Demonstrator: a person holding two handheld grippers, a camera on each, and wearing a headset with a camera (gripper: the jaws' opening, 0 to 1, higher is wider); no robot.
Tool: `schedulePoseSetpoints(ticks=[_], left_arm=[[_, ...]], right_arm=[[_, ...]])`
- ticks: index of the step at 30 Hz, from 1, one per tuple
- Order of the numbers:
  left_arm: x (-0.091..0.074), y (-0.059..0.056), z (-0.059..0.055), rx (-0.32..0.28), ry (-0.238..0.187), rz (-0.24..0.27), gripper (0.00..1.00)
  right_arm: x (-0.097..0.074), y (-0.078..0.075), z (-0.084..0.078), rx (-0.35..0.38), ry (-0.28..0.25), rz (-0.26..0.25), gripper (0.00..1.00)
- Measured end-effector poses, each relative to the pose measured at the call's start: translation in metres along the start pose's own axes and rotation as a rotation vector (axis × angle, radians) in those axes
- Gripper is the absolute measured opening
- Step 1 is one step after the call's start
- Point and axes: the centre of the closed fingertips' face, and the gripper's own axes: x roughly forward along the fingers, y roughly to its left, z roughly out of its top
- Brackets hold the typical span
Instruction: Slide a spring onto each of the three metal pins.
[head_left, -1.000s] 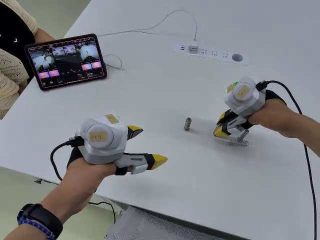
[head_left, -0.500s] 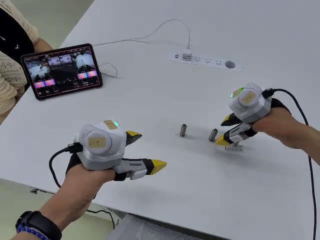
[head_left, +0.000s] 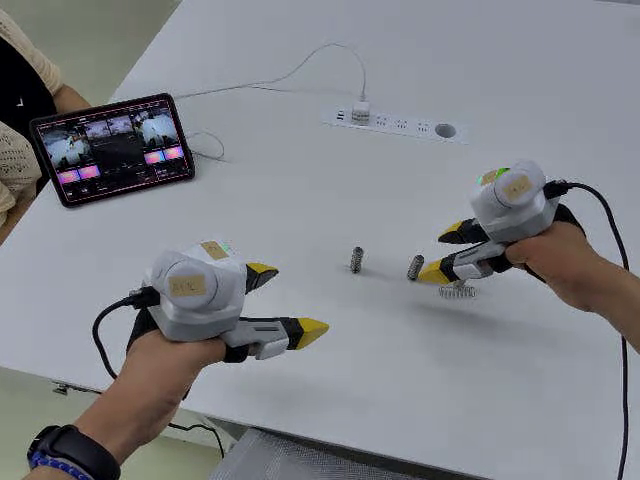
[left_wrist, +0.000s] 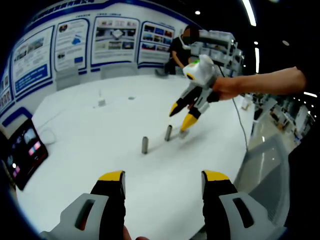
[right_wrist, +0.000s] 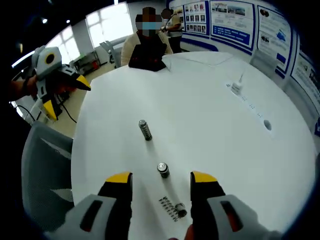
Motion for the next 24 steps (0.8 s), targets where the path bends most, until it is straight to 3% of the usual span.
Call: schedulePoseSetpoints(ticks=[12, 24], left_arm=[[-0.001, -0.001, 0.001, 0.006, -0.005, 0.002, 0.63], [0.003, -0.003, 0.004, 0.006, -0.011, -0.001, 0.64]], right_arm=[[-0.007, 0.015, -0.008, 0.012, 0.005, -0.043, 0.51], [-0.024, 0.023, -0.009, 0.069, -0.059, -0.085, 0.58]])
